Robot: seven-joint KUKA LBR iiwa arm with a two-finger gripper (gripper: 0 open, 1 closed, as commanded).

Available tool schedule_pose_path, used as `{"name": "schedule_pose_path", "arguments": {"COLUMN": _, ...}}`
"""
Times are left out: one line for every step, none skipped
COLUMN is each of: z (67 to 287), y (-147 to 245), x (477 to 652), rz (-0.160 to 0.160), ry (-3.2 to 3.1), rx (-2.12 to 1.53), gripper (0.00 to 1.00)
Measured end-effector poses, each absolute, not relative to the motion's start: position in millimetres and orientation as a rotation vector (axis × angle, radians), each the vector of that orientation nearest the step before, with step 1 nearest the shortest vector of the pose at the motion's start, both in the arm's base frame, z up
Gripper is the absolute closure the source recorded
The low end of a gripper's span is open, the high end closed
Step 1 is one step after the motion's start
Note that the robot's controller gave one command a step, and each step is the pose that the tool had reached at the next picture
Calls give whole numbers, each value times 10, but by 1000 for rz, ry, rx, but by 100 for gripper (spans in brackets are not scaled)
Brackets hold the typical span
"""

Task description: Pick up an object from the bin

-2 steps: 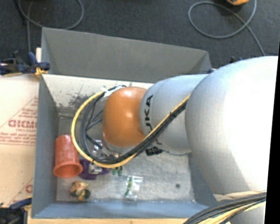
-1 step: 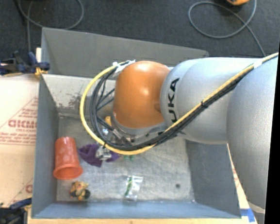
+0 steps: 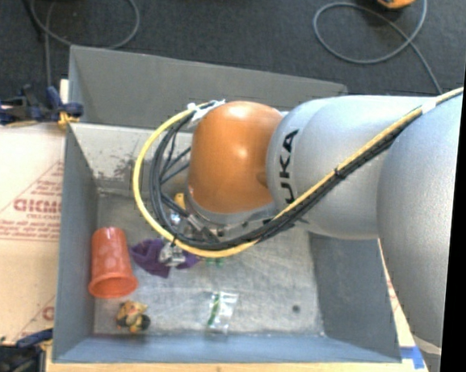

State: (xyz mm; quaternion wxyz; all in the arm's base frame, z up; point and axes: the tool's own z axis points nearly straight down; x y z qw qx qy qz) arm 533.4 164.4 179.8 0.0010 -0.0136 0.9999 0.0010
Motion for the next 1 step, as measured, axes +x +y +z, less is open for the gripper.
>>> {"name": "schedule_pose_path", "arguments": {"z": 1475, "y": 1712, "x": 5009, "rz": 1, "ry": 3133, "rx": -113, "gripper": 100}}
